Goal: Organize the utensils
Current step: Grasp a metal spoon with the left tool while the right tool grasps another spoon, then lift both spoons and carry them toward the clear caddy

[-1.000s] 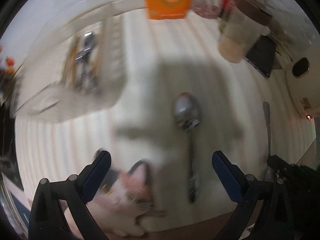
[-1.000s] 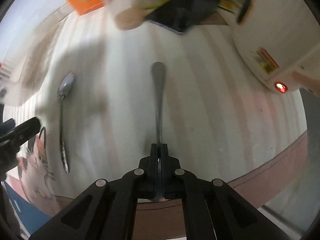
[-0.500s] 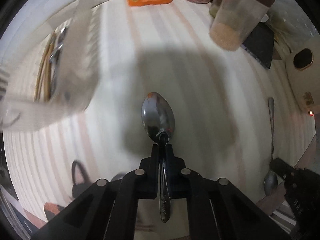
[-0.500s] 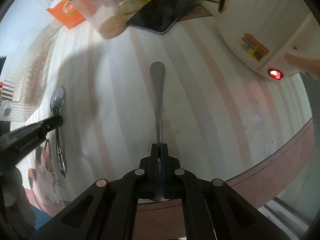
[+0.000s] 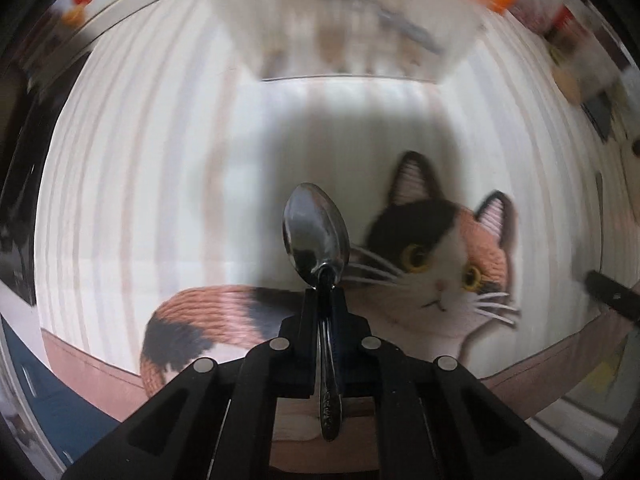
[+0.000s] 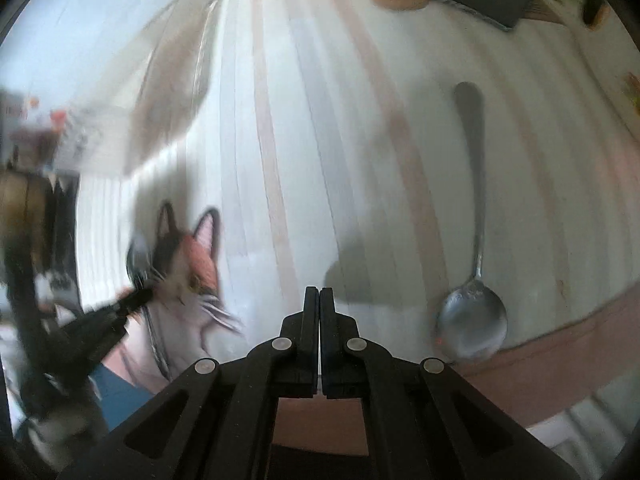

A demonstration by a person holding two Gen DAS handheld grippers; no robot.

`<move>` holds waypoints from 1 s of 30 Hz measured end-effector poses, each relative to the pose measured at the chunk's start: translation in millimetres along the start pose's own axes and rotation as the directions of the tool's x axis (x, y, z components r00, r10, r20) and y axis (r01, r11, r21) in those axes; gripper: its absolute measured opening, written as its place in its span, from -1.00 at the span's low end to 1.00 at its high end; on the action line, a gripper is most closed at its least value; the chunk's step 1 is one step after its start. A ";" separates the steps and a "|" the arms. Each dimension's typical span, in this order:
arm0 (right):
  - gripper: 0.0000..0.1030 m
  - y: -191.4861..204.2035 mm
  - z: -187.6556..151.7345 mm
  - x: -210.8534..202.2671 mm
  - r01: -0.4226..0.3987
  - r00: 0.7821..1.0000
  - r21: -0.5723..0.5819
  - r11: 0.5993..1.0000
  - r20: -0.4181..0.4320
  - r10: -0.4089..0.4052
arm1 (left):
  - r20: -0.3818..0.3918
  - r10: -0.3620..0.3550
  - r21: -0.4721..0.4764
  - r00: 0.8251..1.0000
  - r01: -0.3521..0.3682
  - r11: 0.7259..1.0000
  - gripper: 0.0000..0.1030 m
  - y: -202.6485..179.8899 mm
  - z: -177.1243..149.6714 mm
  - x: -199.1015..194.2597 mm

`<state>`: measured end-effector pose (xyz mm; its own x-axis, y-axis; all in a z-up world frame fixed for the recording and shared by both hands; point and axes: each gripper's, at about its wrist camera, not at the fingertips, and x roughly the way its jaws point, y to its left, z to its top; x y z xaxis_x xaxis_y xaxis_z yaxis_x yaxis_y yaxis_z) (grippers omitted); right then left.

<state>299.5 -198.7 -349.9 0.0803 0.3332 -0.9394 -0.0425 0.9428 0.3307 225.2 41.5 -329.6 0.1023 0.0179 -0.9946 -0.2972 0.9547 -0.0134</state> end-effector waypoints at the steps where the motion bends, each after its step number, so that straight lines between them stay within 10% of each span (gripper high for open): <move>1: -0.90 -6.9 -0.6 -9.0 0.019 1.000 0.032 0.999 0.023 -0.019 | 0.002 -0.015 -0.013 1.000 0.015 1.000 -0.93 3.5 -1.1 -1.1; 5: 0.22 -28.0 -2.3 -30.3 0.128 0.987 0.092 0.988 0.089 -0.136 | 0.028 -0.050 -0.005 0.998 0.051 0.999 -0.93 9.1 6.7 -5.3; 15: 0.16 -24.5 -5.7 18.9 0.302 0.953 0.070 0.951 0.002 -0.303 | 0.046 -0.074 0.050 0.996 0.071 0.996 -0.92 -4.3 8.6 -5.8; 21: -0.15 -11.7 -18.8 19.4 0.311 0.949 0.035 0.950 0.034 -0.312 | 0.035 -0.103 -0.080 0.994 0.106 0.991 -0.84 34.5 13.7 -4.7; 26: -0.15 23.4 -40.8 25.9 0.238 0.971 -0.044 0.970 0.026 -0.237 | 0.028 -0.122 -0.133 0.992 0.124 0.983 -0.23 62.1 9.8 2.5; 30: -0.15 57.1 -52.3 36.5 0.216 0.976 -0.114 0.970 0.023 -0.215 | 0.024 -0.177 -0.146 0.984 0.179 0.973 -0.12 65.0 8.7 9.8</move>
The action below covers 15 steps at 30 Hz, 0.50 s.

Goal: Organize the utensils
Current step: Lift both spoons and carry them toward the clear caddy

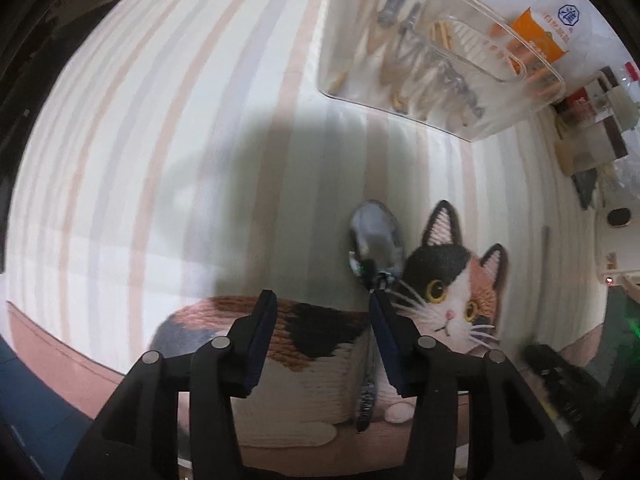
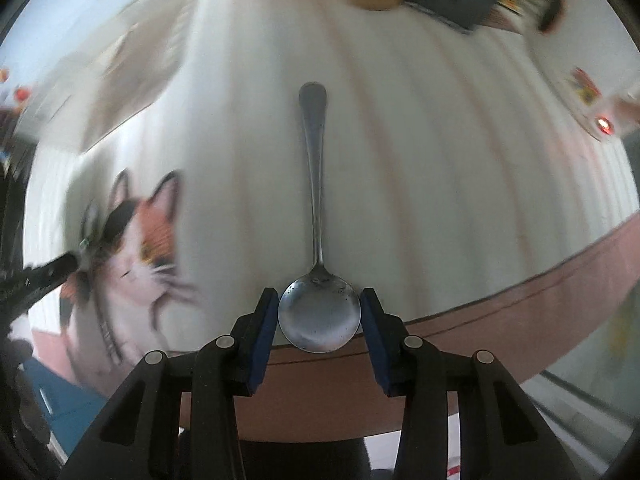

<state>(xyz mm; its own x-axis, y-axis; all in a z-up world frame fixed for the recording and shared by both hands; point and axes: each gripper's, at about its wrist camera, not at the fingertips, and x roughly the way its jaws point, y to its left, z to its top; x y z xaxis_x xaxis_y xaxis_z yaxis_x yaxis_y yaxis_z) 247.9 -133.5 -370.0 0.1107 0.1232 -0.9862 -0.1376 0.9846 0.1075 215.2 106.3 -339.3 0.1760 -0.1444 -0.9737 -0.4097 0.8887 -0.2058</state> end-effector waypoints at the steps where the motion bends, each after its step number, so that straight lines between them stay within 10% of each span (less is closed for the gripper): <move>1: -0.15 7.8 -1.2 0.7 -0.002 1.000 -0.015 1.000 0.001 0.002 | -0.011 -0.007 0.009 1.000 0.007 1.000 -0.12 -2.7 -0.1 3.5; 8: -0.15 21.1 1.7 3.3 0.012 1.000 -0.043 0.999 0.004 -0.012 | 0.029 0.132 0.152 0.991 -0.135 0.979 -0.14 -43.2 -11.8 21.1; 11: -0.15 26.6 4.3 4.1 0.005 1.000 -0.046 0.999 0.003 -0.005 | 0.071 0.160 0.202 0.985 -0.171 0.964 -0.88 -57.0 -11.8 22.4; 15: -0.15 -1.2 23.8 -6.5 -0.037 0.999 -0.026 0.999 0.011 0.038 | 0.059 0.150 0.218 0.987 -0.159 0.963 -0.93 -60.4 -12.5 25.5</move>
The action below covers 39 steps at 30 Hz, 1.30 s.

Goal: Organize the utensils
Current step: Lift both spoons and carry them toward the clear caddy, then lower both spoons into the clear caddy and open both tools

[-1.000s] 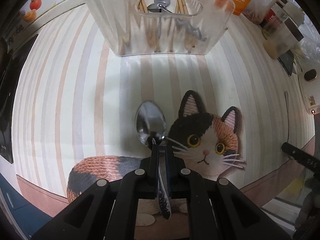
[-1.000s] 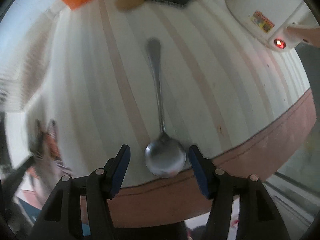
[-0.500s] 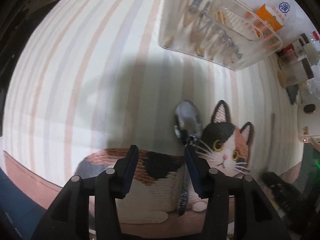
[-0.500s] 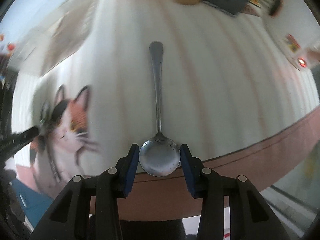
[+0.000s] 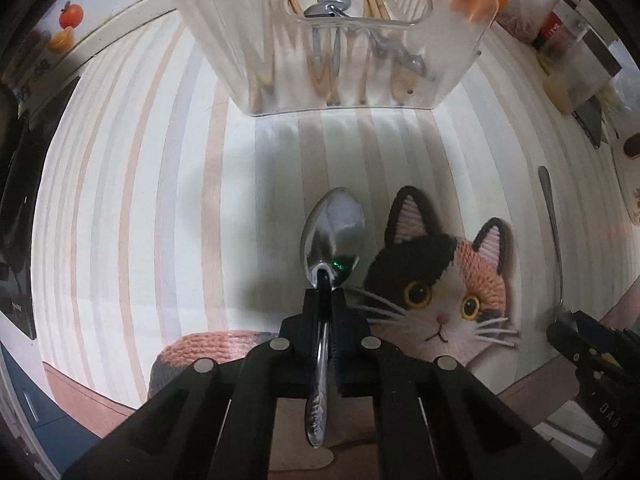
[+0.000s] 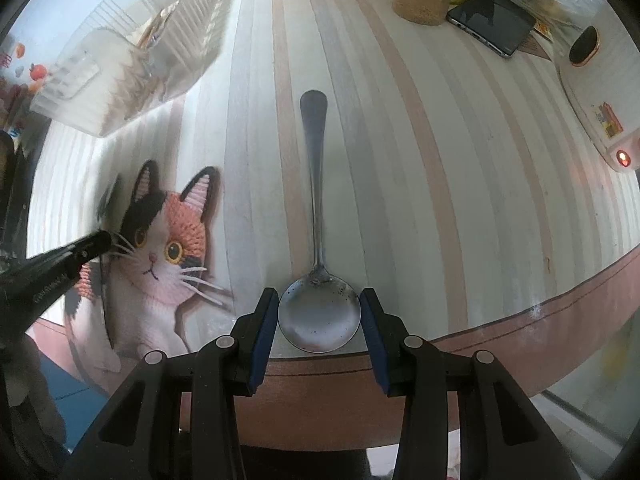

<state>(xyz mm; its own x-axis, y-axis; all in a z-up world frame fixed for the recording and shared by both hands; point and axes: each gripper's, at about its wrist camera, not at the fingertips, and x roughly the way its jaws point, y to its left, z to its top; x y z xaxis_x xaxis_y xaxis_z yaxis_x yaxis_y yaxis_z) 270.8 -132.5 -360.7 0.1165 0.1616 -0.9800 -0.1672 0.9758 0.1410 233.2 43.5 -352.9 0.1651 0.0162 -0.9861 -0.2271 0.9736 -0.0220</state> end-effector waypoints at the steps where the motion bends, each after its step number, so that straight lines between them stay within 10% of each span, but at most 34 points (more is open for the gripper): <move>1: -0.15 -2.4 -0.6 -2.7 -0.011 1.000 0.008 1.000 0.002 0.011 | 0.000 -0.001 -0.003 1.000 0.001 1.000 -0.93 1.1 -2.0 -1.1; 18: -0.16 0.8 24.9 -69.3 -0.191 0.977 0.044 0.981 0.100 0.186 | 0.157 -0.045 -0.087 0.987 0.059 0.994 -0.99 45.5 11.4 -98.4; 26: -0.16 15.2 53.9 -125.8 -0.289 0.940 0.011 0.957 0.195 0.281 | 0.296 -0.085 -0.095 0.951 0.118 0.988 -0.99 51.1 38.7 -165.8; 33: -0.16 47.1 110.8 -142.2 -0.355 0.910 -0.020 0.935 0.223 0.350 | 0.392 -0.177 -0.098 0.903 0.232 0.968 -0.99 54.3 99.7 -212.8; 39: -0.16 77.6 170.7 -115.8 -0.372 0.912 -0.034 0.928 0.172 0.372 | 0.325 -0.234 -0.127 0.916 0.288 0.949 -0.99 61.7 174.8 -186.1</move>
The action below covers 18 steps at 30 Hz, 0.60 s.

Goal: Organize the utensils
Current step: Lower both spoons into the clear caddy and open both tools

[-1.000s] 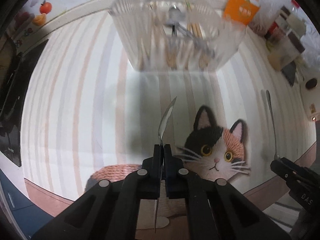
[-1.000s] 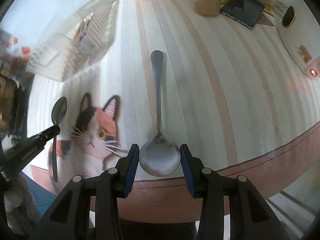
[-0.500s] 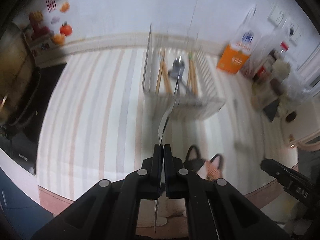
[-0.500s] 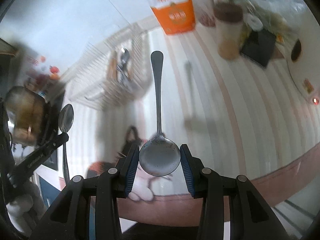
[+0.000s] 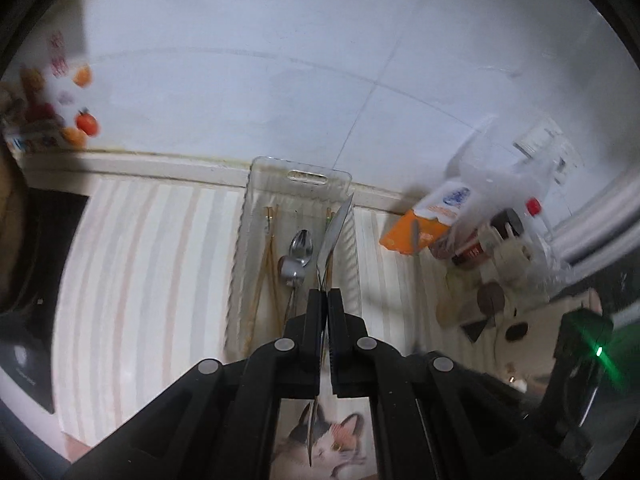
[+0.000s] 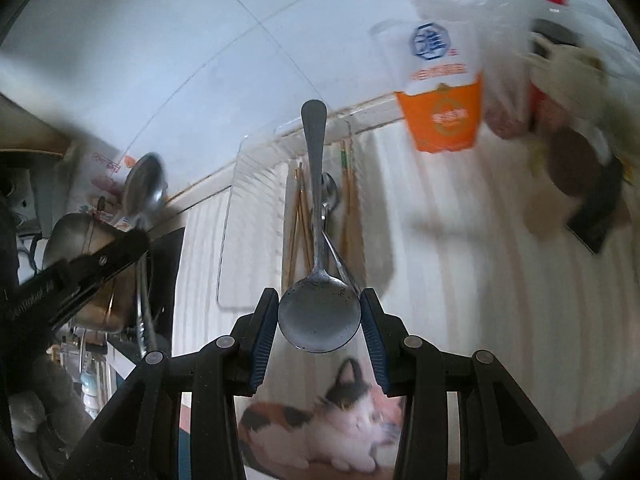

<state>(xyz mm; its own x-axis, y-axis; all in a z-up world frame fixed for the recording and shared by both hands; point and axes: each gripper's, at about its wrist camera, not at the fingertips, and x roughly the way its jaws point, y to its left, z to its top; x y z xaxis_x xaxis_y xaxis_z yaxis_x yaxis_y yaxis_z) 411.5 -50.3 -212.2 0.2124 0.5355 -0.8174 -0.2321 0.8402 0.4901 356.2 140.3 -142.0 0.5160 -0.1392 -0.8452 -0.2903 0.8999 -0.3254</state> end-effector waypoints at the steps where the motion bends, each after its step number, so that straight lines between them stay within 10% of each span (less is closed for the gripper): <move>1: -0.16 1.0 8.1 11.2 0.002 1.000 0.006 1.000 -0.018 -0.002 | -0.030 0.005 -0.008 1.000 -0.005 1.000 -0.99 2.6 9.8 14.2; 15: 0.16 3.9 41.5 85.7 0.101 0.984 -0.063 0.993 -0.141 -0.109 | -0.182 0.168 -0.042 0.969 -0.178 0.983 -0.84 37.2 19.5 86.7; 18: 0.33 4.2 39.0 75.3 0.175 0.979 -0.120 0.977 -0.084 -0.186 | -0.127 0.297 0.014 0.946 -0.298 0.954 -0.21 32.8 7.9 75.0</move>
<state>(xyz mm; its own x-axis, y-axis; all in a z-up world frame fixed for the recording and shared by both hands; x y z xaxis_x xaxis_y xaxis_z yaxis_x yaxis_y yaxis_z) 463.6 -3.1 -259.9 0.1714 0.3610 -0.9167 -0.3036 0.9045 0.2994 391.8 162.7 -212.8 0.2997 0.0835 -0.9504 -0.4194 0.9063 -0.0526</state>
